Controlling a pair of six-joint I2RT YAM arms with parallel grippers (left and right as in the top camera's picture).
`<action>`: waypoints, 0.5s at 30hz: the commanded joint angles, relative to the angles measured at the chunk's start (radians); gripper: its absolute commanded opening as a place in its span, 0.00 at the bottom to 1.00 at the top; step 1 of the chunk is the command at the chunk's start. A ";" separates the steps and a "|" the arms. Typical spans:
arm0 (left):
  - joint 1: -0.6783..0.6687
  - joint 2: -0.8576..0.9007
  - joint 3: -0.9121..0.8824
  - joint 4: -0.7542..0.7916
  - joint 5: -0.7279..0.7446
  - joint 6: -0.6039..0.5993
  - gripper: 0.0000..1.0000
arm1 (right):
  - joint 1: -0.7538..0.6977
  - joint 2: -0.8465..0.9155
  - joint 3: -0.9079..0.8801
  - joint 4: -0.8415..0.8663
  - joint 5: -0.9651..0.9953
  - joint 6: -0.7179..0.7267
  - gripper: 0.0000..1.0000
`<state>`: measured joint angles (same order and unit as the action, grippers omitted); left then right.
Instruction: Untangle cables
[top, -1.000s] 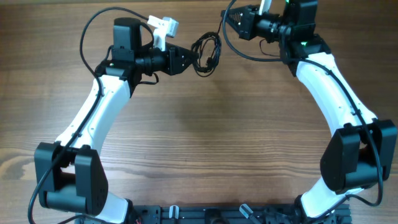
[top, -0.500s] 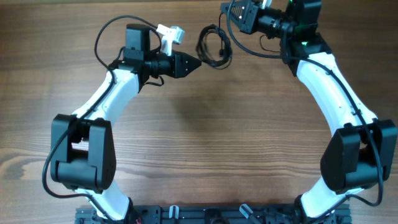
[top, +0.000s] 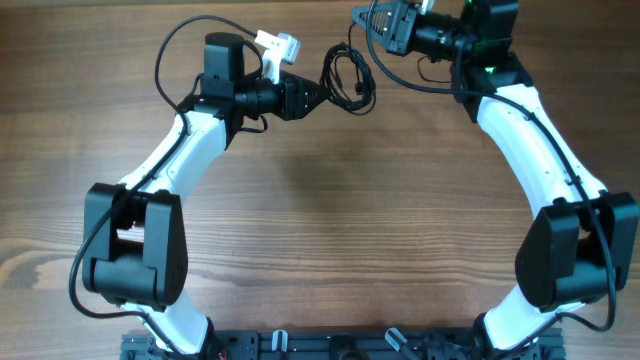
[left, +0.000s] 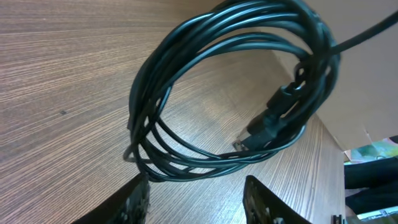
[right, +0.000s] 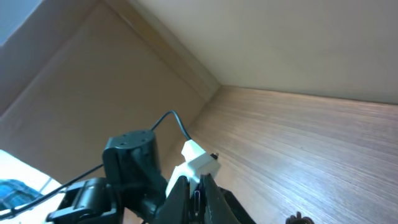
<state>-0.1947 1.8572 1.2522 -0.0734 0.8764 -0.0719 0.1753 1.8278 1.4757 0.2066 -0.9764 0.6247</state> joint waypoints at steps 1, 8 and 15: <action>0.000 0.005 0.009 0.005 -0.039 0.015 0.52 | 0.002 0.014 -0.003 0.035 -0.059 0.042 0.04; 0.000 0.005 0.009 0.038 -0.074 0.015 0.51 | 0.002 0.014 -0.003 0.055 -0.098 0.068 0.05; 0.000 0.005 0.009 0.041 -0.158 0.015 0.51 | 0.001 0.014 -0.003 0.059 -0.112 0.083 0.05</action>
<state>-0.1947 1.8572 1.2522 -0.0368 0.7689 -0.0715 0.1753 1.8282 1.4757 0.2520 -1.0527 0.6899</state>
